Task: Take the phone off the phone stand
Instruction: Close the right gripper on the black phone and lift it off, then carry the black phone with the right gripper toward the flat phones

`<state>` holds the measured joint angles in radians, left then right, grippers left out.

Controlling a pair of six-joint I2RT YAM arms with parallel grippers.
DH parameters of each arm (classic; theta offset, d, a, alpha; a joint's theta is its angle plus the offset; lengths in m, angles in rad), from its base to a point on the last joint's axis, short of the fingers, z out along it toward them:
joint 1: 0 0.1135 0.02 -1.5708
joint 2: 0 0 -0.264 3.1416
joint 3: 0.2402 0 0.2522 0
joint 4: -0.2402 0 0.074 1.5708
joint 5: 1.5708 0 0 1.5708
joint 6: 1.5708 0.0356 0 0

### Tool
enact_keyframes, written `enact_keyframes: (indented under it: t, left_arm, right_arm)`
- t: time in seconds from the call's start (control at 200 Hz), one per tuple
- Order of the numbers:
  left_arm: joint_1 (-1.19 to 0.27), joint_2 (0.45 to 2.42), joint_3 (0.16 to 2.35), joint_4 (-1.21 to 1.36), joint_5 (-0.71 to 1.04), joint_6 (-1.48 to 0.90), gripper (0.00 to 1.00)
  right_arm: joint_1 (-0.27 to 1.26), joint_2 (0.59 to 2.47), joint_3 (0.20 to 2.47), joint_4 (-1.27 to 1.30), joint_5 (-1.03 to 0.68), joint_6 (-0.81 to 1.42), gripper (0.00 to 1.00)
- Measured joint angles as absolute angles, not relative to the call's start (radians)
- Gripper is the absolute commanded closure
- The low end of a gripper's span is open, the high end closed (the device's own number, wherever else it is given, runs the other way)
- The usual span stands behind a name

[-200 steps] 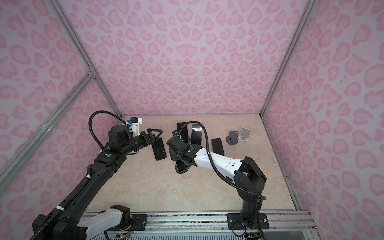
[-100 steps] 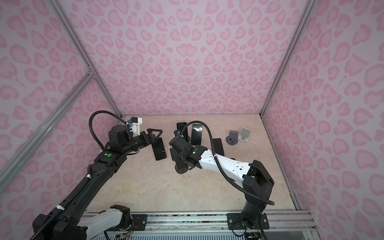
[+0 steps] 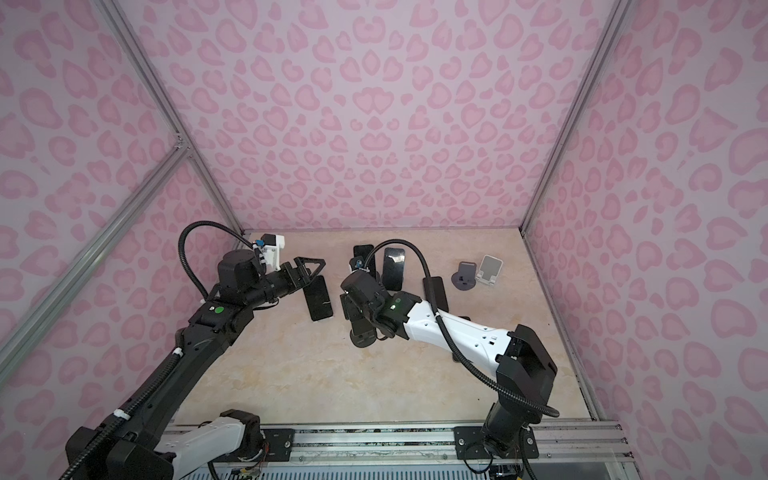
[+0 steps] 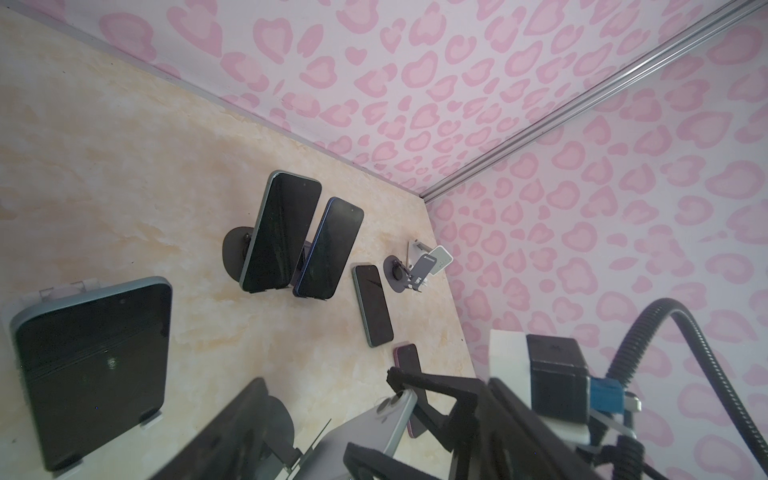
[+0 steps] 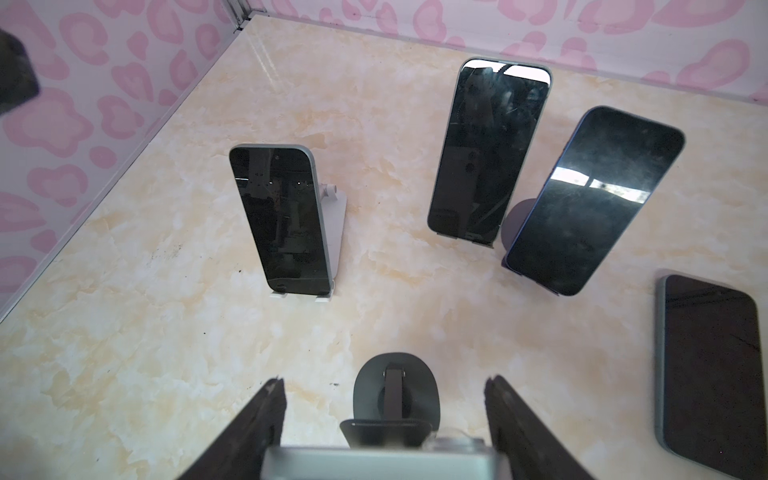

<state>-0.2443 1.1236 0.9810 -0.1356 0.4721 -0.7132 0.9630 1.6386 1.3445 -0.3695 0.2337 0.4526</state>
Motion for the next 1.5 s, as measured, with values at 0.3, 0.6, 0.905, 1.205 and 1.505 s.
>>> enact_keyframes:
  t: [0.3,0.6,0.905,1.205,1.505]
  left_arm:
    - [-0.244,1.124,0.981,-0.135,0.478,-0.713,0.17]
    - [-0.244,1.128,0.981,-0.133,0.49,-0.713,0.17]
    - [-0.251,1.134,0.981,-0.133,0.493,-0.712,0.17]
    - [-0.3,1.154,0.981,-0.132,0.511,-0.71,0.17]
    - [-0.357,1.185,0.986,-0.132,0.55,-0.714,0.17]
  right_arm:
    - [0.991,1.592,1.342,-0.384,0.257,0.435,0.42]
    - [0.996,1.531,1.293,-0.38,0.296,0.433,0.42]
    - [0.995,1.451,1.247,-0.389,0.361,0.43,0.42]
    - [0.979,1.376,1.193,-0.456,0.395,0.436,0.42]
    - [0.929,1.266,1.049,-0.53,0.363,0.515,0.42]
